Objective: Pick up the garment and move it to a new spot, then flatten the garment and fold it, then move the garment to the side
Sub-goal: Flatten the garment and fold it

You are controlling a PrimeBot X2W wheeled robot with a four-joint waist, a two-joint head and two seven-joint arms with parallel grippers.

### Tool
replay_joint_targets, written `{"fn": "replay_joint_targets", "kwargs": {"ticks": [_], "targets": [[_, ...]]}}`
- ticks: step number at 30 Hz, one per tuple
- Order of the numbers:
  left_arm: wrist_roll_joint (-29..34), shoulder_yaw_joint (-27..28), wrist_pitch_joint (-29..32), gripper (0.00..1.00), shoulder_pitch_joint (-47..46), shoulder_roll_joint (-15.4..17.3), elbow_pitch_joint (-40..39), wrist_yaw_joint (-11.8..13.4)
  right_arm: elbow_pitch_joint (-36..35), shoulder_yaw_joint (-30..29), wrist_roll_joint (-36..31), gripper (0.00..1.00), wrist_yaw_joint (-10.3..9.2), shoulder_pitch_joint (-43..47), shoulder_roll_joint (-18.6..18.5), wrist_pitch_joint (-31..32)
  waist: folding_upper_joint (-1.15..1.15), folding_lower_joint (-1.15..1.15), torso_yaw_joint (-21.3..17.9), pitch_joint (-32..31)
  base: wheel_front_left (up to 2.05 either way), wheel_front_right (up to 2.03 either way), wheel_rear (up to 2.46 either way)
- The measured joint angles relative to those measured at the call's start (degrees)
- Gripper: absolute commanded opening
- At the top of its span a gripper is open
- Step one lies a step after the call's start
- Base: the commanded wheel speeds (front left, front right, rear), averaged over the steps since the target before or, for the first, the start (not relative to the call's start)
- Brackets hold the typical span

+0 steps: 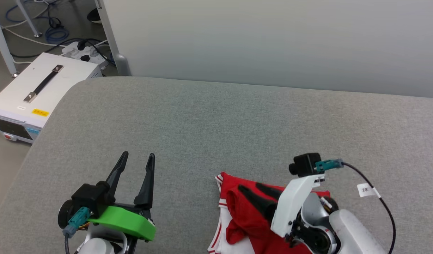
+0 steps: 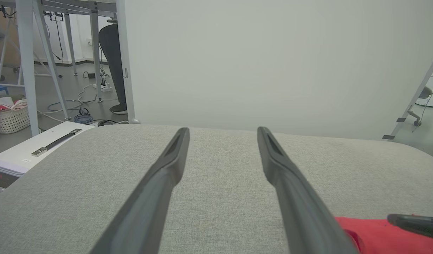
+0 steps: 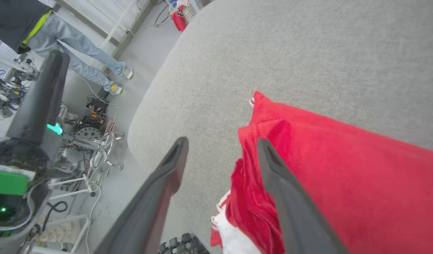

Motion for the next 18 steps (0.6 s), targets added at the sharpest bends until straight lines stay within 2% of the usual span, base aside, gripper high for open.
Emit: {"fn": "replay_joint_targets", "kwargs": {"ticks": [3,9,14,18], "targets": [[0.0,0.0,0.0,1.0,0.1,-0.1,0.0,0.0,-3.3,-1.4,-6.9,1.0,0.0,-1.1,-1.3,-0.6,0.0,0.0,-0.5,-0.3,0.0,0.0,0.0],[0.1,0.0,0.0,1.0,0.1,-0.2,-0.2,-0.2,-8.4,-5.0,-19.2,1.0,0.01,-3.0,-10.0,-7.6,0.0,0.0,-1.6,-0.4,0.0,0.0,0.0],[0.4,-0.1,0.0,1.0,0.6,-0.4,-0.4,-0.2,-10.6,-8.6,-25.7,1.0,0.01,-3.0,-16.3,-13.9,0.0,0.0,-2.4,-0.2,0.0,0.0,0.0],[0.4,0.0,0.0,1.0,0.8,-0.5,-0.4,-0.2,-11.8,-12.9,-28.2,1.0,0.01,-1.1,-19.3,-18.0,0.0,0.0,-3.0,0.1,0.0,0.0,0.0]]}}
